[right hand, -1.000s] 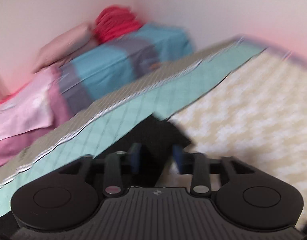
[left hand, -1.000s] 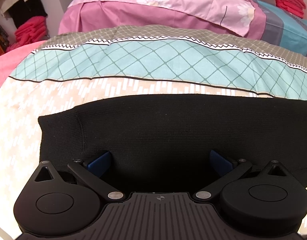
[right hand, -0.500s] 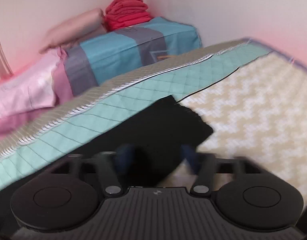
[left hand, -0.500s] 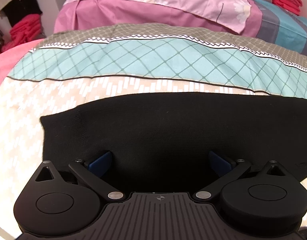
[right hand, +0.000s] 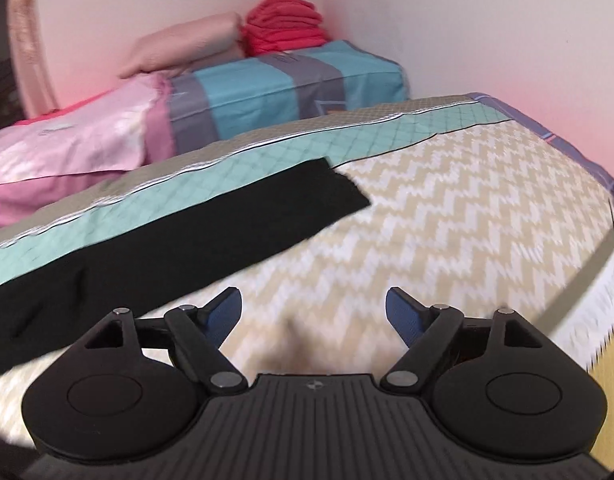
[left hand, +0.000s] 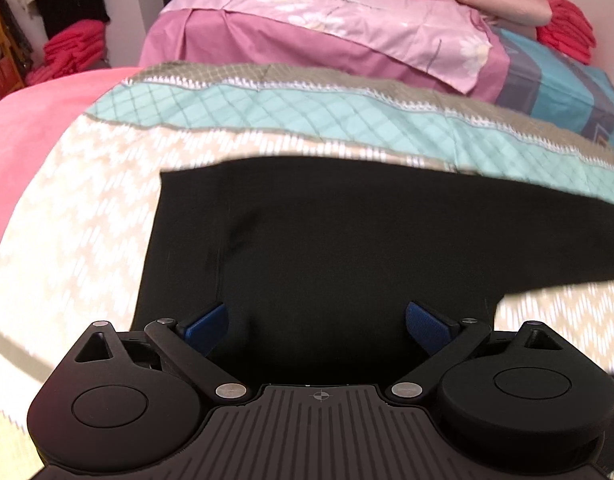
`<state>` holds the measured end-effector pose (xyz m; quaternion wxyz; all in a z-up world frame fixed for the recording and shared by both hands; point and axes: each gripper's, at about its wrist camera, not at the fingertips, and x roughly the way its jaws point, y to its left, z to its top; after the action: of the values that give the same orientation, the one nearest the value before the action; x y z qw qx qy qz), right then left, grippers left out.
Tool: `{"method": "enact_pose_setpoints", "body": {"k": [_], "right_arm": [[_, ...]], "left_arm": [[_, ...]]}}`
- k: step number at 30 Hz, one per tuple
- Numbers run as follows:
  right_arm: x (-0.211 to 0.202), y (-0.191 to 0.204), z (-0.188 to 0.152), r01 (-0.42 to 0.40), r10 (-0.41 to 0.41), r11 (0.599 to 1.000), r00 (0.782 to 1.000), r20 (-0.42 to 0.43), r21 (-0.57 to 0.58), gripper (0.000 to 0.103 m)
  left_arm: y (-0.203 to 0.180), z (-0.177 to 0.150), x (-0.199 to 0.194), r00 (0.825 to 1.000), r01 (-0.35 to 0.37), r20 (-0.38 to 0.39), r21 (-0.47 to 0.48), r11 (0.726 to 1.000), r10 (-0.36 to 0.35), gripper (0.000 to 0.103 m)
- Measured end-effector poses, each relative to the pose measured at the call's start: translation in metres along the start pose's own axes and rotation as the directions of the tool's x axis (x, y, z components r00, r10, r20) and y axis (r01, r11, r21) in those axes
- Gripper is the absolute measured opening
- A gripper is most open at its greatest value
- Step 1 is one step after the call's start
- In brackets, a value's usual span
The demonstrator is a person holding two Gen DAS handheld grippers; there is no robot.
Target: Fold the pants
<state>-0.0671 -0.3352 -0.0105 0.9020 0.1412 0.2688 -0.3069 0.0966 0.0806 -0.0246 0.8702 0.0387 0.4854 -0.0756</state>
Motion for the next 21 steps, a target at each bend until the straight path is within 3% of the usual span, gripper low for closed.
{"method": "enact_pose_setpoints", "body": {"k": [6, 9, 10, 16, 21], "right_arm": [[-0.046, 0.001, -0.055, -0.049, 0.048, 0.998, 0.999, -0.014, -0.043, 0.088], [-0.031, -0.003, -0.084, -0.052, 0.032, 0.993, 0.982, -0.185, -0.105, 0.088], [-0.034, -0.005, -0.089, -0.053, 0.029, 0.99, 0.983, -0.18, -0.131, 0.088], [-0.052, -0.017, -0.075, -0.005, -0.001, 0.997, 0.996, -0.092, -0.071, 0.09], [-0.026, -0.03, -0.08, 0.03, -0.047, 0.996, 0.98, -0.196, -0.085, 0.094]], "left_arm": [[0.011, -0.041, 0.01, 0.994, -0.02, -0.112, -0.024, 1.0, 0.017, 0.103], [0.015, -0.058, 0.012, 0.994, -0.039, -0.098, 0.029, 0.999, 0.042, 0.103], [0.013, -0.059, 0.011, 0.994, -0.044, -0.1, 0.051, 0.998, 0.049, 0.103], [0.017, -0.055, -0.006, 0.996, -0.033, -0.077, 0.036, 0.999, 0.036, 0.103], [0.017, -0.065, 0.002, 0.993, -0.043, -0.109, 0.079, 0.996, 0.052, 0.103]]}}
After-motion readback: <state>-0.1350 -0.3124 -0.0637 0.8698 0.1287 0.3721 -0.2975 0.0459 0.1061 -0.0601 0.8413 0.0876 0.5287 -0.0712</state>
